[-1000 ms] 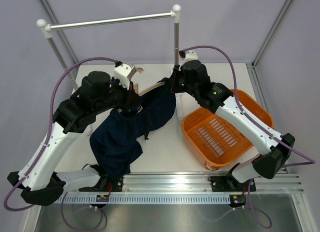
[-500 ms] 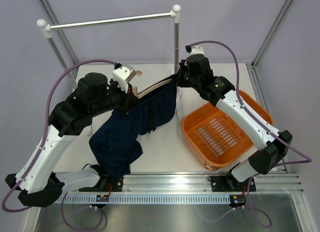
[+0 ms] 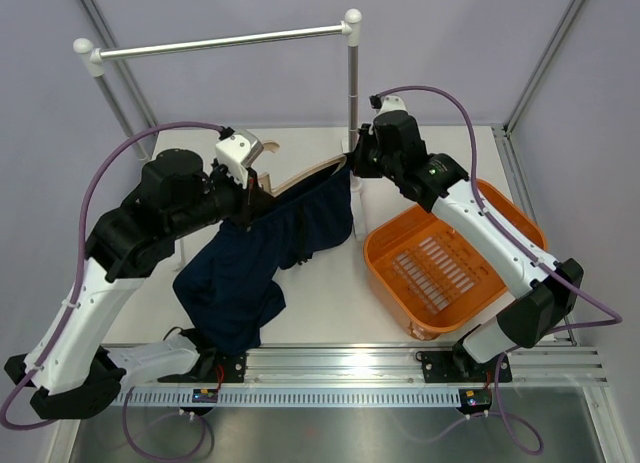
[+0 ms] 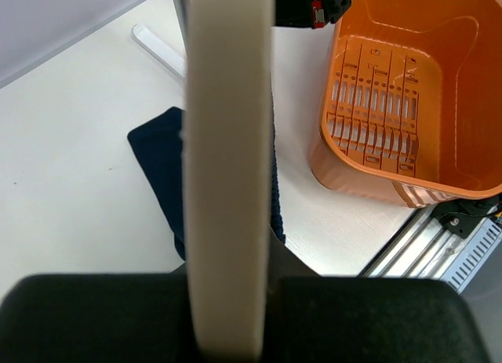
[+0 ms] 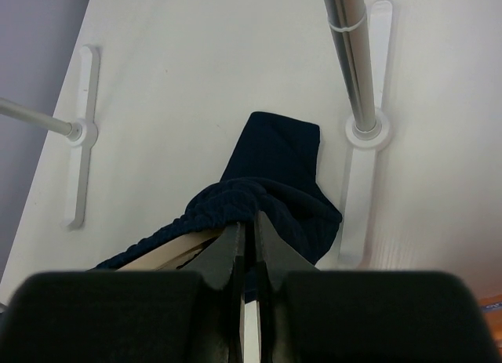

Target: Remove the shorts from the hanger

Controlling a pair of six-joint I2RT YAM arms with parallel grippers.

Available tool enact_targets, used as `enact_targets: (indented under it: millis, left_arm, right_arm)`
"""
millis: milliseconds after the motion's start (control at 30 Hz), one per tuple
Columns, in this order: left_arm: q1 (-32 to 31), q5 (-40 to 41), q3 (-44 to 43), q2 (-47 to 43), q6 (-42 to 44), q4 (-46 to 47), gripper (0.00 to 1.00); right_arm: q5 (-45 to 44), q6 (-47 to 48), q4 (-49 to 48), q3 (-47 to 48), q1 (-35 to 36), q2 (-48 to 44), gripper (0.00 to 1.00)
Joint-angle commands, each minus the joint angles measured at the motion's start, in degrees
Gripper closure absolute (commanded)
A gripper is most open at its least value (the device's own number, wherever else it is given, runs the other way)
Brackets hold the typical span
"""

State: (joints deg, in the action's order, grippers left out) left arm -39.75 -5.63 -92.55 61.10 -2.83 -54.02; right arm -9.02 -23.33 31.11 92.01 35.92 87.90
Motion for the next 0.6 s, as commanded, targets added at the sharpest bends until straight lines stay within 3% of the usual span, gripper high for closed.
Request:
enact_targets:
  millis: [0, 233, 567]
  left_arm:
    - [-0.4, -0.7, -3.7, -4.9, -0.3, 0.8, 1.0]
    - [-0.4, 5.3, -0.4, -7.1, -3.1, 7.8, 1.0]
    - [-0.4, 5.2, 3.6, -9.3, -7.4, 16.2, 1.0]
  right_arm:
    - [-6.3, 1.6, -1.8, -0.9, -3.6, 0.5, 1.0]
    - [-0.6, -0.1, -4.6, -3.8, -3.3, -1.2, 1.0]
    - [3.1, -0.6, -6.6, -6.0, -2.0, -2.8, 1.0]
